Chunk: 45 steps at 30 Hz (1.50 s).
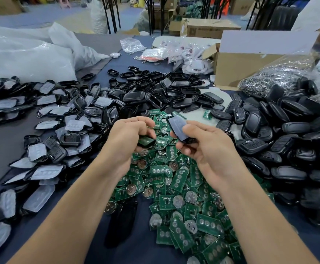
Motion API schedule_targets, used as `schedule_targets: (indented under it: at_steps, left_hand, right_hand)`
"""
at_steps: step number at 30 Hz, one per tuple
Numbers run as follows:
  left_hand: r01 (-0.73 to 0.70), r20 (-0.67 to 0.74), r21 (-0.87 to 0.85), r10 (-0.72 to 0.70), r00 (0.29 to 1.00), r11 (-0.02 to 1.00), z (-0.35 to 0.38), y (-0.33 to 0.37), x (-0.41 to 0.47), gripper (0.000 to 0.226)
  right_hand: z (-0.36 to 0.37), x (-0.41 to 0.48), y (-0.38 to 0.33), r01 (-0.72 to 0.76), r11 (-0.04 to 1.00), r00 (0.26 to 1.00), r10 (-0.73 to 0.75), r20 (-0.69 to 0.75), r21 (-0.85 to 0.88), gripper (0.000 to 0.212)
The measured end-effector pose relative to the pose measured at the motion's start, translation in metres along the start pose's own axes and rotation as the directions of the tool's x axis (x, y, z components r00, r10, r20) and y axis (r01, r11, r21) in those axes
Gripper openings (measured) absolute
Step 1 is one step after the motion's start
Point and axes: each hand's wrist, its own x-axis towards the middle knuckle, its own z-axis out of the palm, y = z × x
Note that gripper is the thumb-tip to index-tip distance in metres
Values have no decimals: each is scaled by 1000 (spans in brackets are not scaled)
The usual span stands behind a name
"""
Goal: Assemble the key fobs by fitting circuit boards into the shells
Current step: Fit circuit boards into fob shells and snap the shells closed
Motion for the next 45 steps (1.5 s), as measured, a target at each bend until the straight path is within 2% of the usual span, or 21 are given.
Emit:
schedule_targets:
  at_steps: [5, 10, 14, 19, 23, 29, 34, 39, 45]
  left_hand:
    - [-64, 70, 83, 58, 996, 994, 8, 2, -4, 21]
    - [-179, 78, 126, 170, 982, 976, 11, -5, -1, 11]
    - [-187, 44, 142, 182, 982, 972, 10, -8, 2, 4]
    - [-200, -33, 183, 210, 977, 963, 11, -12, 4, 9]
    - [-200, 15, 220, 201, 979, 955, 14, -14, 3, 16]
    - [-259, 23, 210, 261, 965, 943, 13, -10, 3, 24]
    - [-212, 94, 90, 203, 975, 973, 13, -4, -4, 36]
    - [-229, 134, 76, 218, 967, 970, 13, -3, -3, 33]
    - [-287, 65, 197, 280, 958, 938, 13, -9, 0, 30]
  right_hand:
    - [1, 3, 6, 43, 995, 999, -41, 29, -89, 23]
    - [1, 4, 9, 107, 966, 994, -98, 50, -237, 20]
    - [3, 4, 9, 106, 963, 994, -112, -9, -248, 13]
    - [1, 5, 10, 108, 967, 984, -137, -113, -229, 14]
    - [1, 6, 12, 118, 967, 976, -155, -155, -225, 16]
    - [4, 3, 12, 139, 966, 982, -162, -93, -220, 11]
    - [3, 3, 9, 176, 965, 967, -206, -146, -195, 15]
    - [3, 3, 8, 157, 979, 971, -177, -163, -129, 13]
    - [2, 2, 8, 173, 972, 969, -197, -152, -158, 13]
